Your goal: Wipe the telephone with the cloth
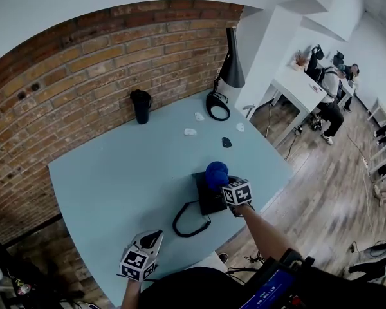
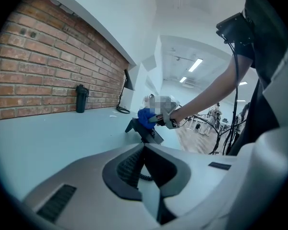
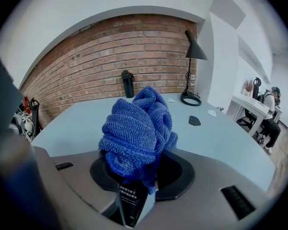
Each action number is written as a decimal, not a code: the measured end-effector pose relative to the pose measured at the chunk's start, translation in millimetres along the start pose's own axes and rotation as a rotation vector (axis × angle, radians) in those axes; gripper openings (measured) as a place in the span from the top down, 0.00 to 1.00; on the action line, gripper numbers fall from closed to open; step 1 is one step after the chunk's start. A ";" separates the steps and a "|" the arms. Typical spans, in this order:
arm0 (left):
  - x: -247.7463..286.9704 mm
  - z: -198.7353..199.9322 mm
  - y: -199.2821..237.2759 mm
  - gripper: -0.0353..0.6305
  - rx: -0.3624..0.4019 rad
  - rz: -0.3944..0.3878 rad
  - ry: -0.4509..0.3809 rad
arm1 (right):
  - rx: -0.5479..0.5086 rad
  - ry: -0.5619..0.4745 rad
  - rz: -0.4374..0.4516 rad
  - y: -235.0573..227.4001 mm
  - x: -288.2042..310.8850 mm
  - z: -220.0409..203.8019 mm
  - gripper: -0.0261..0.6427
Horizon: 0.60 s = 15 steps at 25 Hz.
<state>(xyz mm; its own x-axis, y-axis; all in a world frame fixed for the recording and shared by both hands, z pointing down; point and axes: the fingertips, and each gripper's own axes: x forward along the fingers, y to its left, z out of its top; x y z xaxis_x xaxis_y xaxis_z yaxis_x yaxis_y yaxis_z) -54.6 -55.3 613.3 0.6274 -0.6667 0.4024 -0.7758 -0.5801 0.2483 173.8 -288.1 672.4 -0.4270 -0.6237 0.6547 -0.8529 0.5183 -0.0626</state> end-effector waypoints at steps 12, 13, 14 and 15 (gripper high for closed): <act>-1.2 -3.1 -5.6 0.93 0.010 -0.010 0.009 | 0.085 -0.023 0.000 4.5 -6.2 -20.3 0.76; -1.4 -2.9 -5.1 0.92 0.010 -0.009 0.008 | 0.090 -0.021 0.000 5.4 -6.4 -22.7 0.76; -1.5 -2.9 -4.7 0.92 0.011 -0.009 0.008 | 0.093 -0.020 -0.001 6.6 -6.7 -25.2 0.76; -1.7 -3.0 -4.4 0.92 0.012 -0.009 0.007 | 0.096 -0.018 0.000 8.1 -7.2 -28.0 0.76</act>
<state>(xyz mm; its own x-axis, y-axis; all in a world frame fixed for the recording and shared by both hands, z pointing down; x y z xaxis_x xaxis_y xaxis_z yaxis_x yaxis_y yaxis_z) -52.4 -50.2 614.2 0.6336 -0.6583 0.4065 -0.7694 -0.5915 0.2412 178.3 -263.0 688.3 -0.4314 -0.6345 0.6414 -0.8774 0.4604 -0.1346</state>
